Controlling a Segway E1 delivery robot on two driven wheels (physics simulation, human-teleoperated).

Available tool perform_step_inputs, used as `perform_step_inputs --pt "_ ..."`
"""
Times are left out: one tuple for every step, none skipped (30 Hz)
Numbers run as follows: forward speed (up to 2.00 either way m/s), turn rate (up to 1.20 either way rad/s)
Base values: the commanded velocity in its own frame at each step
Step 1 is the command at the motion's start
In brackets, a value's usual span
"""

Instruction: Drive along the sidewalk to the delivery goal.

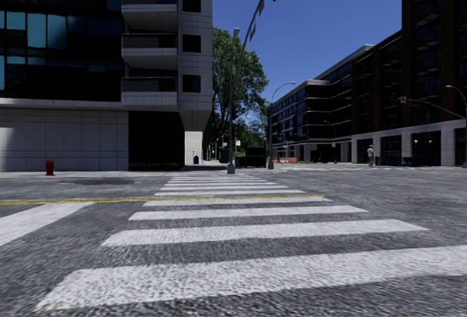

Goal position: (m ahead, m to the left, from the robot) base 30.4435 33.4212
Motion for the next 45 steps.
perform_step_inputs --pt "2.0 0.19" --pt "2.0 0.2" --pt "2.0 0.22" --pt "2.0 0.22" --pt "2.0 0.23" --pt "2.0 0.23" --pt "2.0 0.23" --pt "2.0 0.23" --pt "2.0 0.23" --pt "2.0 0.23" --pt "2.0 0.23" --pt "2.0 0.23" --pt "2.0 0.23" --pt "2.0 0.23" --pt "2.0 0.24" --pt "2.0 0.24" --pt "2.0 0.24" --pt "2.0 0.24" --pt "2.0 0.24" --pt "2.0 0.24" --pt "2.0 0.24" --pt "2.0 0.24" --pt "2.0 0.24" --pt "2.0 0.24" --pt "2.0 0.24" --pt "2.0 0.24" --pt "2.0 0.24" --pt "2.0 0.24" --pt "2.0 0.24" --pt "2.0 0.24" --pt "2.0 0.24" --pt "2.0 0.24" --pt "2.0 0.24" --pt "2.0 0.24" --pt "2.0 0.24" --pt "2.0 0.24" --pt "2.0 0.24" --pt "2.0 0.24" --pt "2.0 0.24" --pt "2.0 0.24" --pt "2.0 0.24" --pt "2.0 0.24" --pt "2.0 0.24" --pt "2.0 0.24" --pt "2.0 0.24"
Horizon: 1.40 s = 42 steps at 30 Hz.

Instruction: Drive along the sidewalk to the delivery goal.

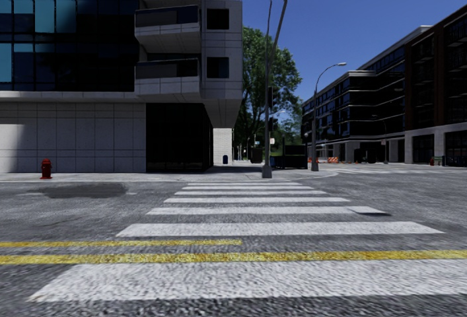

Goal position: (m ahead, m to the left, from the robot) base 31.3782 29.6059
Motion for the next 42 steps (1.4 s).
perform_step_inputs --pt "2.0 0.24" --pt "2.0 0.24" --pt "2.0 0.24" --pt "2.0 0.24" --pt "2.0 0.24" --pt "2.0 0.24" --pt "2.0 0.24" --pt "2.0 0.19" --pt "2.0 0.12" --pt "2.0 0.12" --pt "2.0 0.0" --pt "2.0 0.0" --pt "2.0 0.0" --pt "2.0 0.0" --pt "2.0 0.0" --pt "2.0 0.0" --pt "2.0 0.0" --pt "2.0 0.0" --pt "2.0 0.0" --pt "2.0 0.0" --pt "2.0 0.0" --pt "2.0 0.0" --pt "2.0 0.0" --pt "2.0 0.0" --pt "2.0 0.0" --pt "2.0 0.0" --pt "2.0 0.0" --pt "2.0 0.0" --pt "2.0 0.0" --pt "2.0 0.0" --pt "2.0 0.0" --pt "2.0 0.0" --pt "2.0 0.0" --pt "2.0 0.0" --pt "2.0 0.0" --pt "2.0 0.0" --pt "2.0 0.0" --pt "2.0 0.0" --pt "2.0 0.0" --pt "2.0 0.0" --pt "2.0 0.0" --pt "2.0 0.0"
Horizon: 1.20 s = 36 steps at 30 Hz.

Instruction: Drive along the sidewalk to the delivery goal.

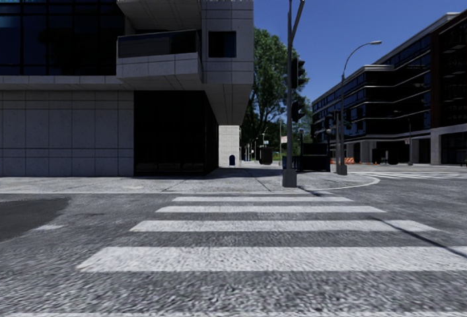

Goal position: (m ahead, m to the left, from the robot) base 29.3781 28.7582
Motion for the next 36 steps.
perform_step_inputs --pt "2.0 0.0" --pt "2.0 0.0" --pt "2.0 0.0" --pt "2.0 0.0" --pt "2.0 0.0" --pt "2.0 0.0" --pt "2.0 0.0" --pt "2.0 0.0" --pt "2.0 0.0" --pt "2.0 0.0" --pt "2.0 0.0" --pt "2.0 0.0" --pt "2.0 0.0" --pt "2.0 0.0" --pt "2.0 0.0" --pt "2.0 0.0" --pt "2.0 0.0" --pt "2.0 0.0" --pt "2.0 0.0" --pt "2.0 0.0" --pt "2.0 0.0" --pt "2.0 0.0" --pt "2.0 0.0" --pt "2.0 0.0" --pt "2.0 0.0" --pt "2.0 0.0" --pt "2.0 0.0" --pt "2.0 0.0" --pt "2.0 0.0" --pt "2.0 0.0" --pt "2.0 0.0" --pt "2.0 0.0" --pt "2.0 0.0" --pt "2.0 0.0" --pt "2.0 0.0" --pt "2.0 0.0"
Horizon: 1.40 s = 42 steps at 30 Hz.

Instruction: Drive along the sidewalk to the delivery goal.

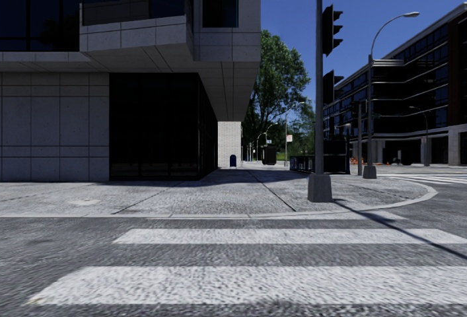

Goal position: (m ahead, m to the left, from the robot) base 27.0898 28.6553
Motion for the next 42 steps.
perform_step_inputs --pt "2.0 0.0" --pt "2.0 0.0" --pt "2.0 0.0" --pt "2.0 0.0" --pt "2.0 0.0" --pt "2.0 0.0" --pt "2.0 0.0" --pt "2.0 0.0" --pt "2.0 0.0" --pt "2.0 0.0" --pt "2.0 0.0" --pt "2.0 0.0" --pt "2.0 0.0" --pt "2.0 0.0" --pt "2.0 0.02" --pt "2.0 0.06" --pt "2.0 0.06" --pt "2.0 0.07" --pt "2.0 0.1" --pt "2.0 0.13" --pt "2.0 0.13" --pt "2.0 0.14" --pt "2.0 0.15" --pt "2.0 0.16" --pt "2.0 0.16" --pt "2.0 0.16" --pt "2.0 0.16" --pt "2.0 0.18" --pt "2.0 0.21" --pt "2.0 0.21" --pt "2.0 0.24" --pt "2.0 0.25" --pt "2.0 0.25" --pt "2.0 0.25" --pt "2.0 0.25" --pt "2.0 0.26" --pt "2.0 0.28" --pt "2.0 0.28" --pt "2.0 0.29" --pt "2.0 0.29" --pt "1.92 0.3" --pt "1.92 0.3"
